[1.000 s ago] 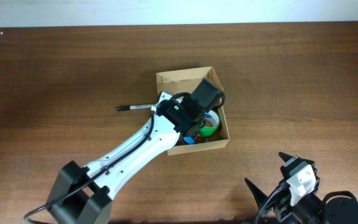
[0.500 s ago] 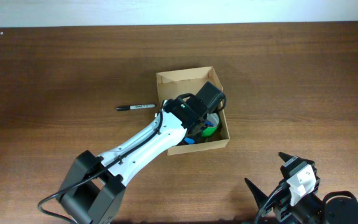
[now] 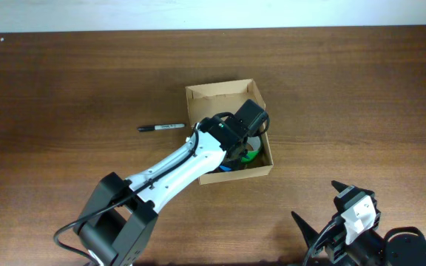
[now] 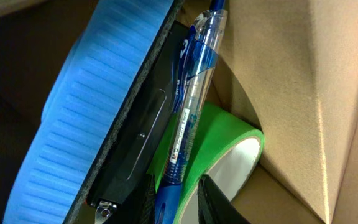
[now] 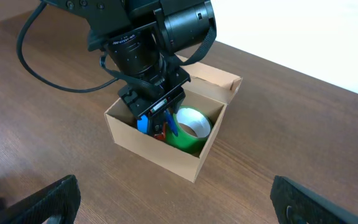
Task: Pack container
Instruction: 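Carry the blue pen over the box and drop it inside, then move the left gripper to the black Sharpie marker and grasp it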
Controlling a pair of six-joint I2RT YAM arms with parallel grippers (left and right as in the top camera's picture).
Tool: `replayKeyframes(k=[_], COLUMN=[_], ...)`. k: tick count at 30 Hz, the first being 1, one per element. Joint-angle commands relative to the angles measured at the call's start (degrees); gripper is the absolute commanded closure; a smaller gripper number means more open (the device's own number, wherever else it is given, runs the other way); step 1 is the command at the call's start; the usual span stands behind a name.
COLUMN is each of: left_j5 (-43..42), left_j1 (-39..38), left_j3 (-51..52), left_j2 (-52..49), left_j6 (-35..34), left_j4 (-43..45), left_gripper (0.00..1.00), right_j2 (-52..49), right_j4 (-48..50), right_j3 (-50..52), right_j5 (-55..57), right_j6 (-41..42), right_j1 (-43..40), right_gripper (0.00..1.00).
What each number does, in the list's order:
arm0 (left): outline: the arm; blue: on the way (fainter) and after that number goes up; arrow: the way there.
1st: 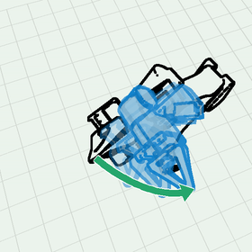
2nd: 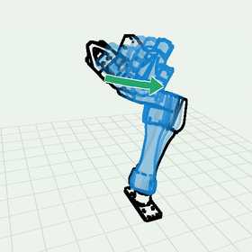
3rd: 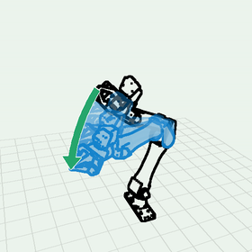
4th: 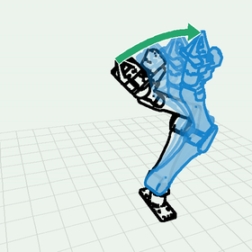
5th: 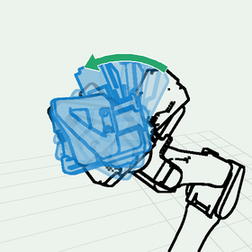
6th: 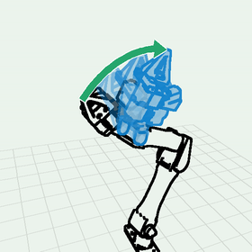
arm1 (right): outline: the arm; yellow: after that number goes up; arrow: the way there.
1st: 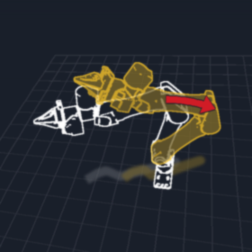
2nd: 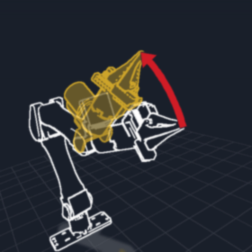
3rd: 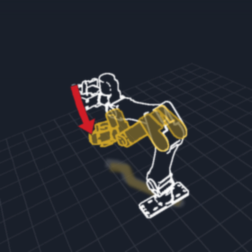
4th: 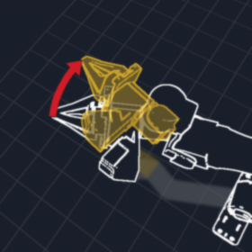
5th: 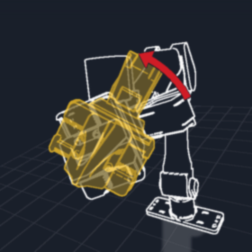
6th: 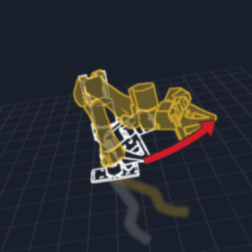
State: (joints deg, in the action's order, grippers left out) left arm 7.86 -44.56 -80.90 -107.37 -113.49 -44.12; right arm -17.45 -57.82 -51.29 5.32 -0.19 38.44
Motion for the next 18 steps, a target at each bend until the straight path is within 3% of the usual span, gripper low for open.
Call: replayKeyframes(k=[1,6,14,16,18], left_j5=[-0.5,-0.3,7.1,7.4,7.4], left_j1=[0.0,0.0,0.1,0.5,1.1], left_j3=[-1.0,-1.9,-8.4,-8.9,-8.9], left_j2=[-0.5,-0.3,6.3,8.7,11.2], left_j6=[-0.5,0.4,10.7,11.9,15.1], left_j4=[-0.3,-0.3,-3.6,-4.7,-6.0], left_gripper=[0.78,0.77,0.77,0.69,0.45], right_j2=[0.2,0.2,0.2,0.2,0.2], right_j4=[0.2,0.2,0.2,0.2,0.2], right_j3=[0.1,0.1,0.1,0.1,0.1], right_j5=[0.7,0.7,0.7,0.7,0.7], right_j6=[0.3,0.3,0.3,0.3,0.3], right_j1=[-0.2,-0.2,-0.2,-0.2,-0.2], right_gripper=[0.01,0.01,0.01,0.01,0.01])
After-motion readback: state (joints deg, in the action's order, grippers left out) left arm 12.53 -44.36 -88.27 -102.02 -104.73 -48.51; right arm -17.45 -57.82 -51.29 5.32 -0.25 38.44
